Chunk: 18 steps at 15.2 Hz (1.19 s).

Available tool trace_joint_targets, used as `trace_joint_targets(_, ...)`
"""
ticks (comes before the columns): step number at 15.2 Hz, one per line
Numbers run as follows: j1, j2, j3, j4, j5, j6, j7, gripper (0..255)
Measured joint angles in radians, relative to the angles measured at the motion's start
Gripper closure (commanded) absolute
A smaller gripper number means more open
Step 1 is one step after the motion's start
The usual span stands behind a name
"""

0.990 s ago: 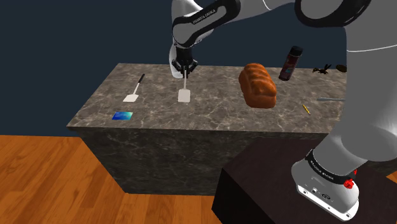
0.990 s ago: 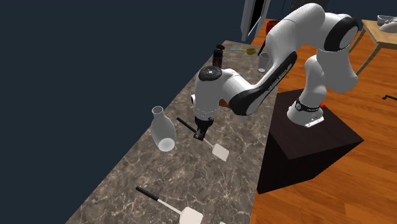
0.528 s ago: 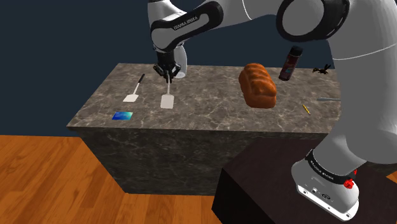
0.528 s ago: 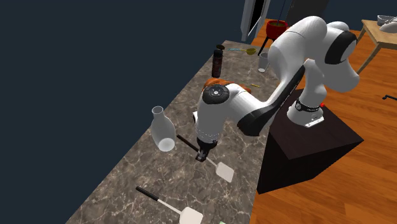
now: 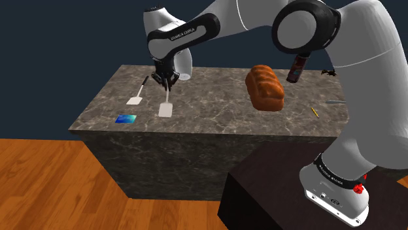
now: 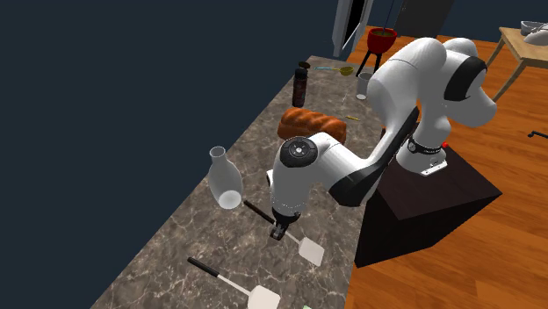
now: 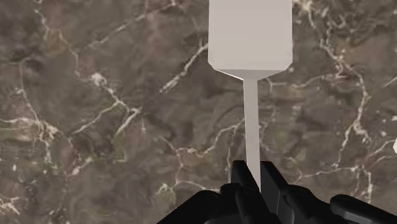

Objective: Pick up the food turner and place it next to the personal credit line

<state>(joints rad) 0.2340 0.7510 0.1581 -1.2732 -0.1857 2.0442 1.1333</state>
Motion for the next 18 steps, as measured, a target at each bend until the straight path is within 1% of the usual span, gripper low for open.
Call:
trace_joint_targets(8, 0.002, 0.042, -0.006, -0.037, -0.009, 0.079, 0.011, 255)
trace_joint_targets(15, 0.003, 0.051, -0.007, -0.036, -0.01, 0.087, 0.012, 255)
trace_joint_targets(16, 0.003, 0.051, -0.007, -0.036, -0.01, 0.087, 0.012, 0)
trace_joint_targets(18, 0.003, 0.051, -0.007, -0.036, -0.01, 0.087, 0.012, 0)
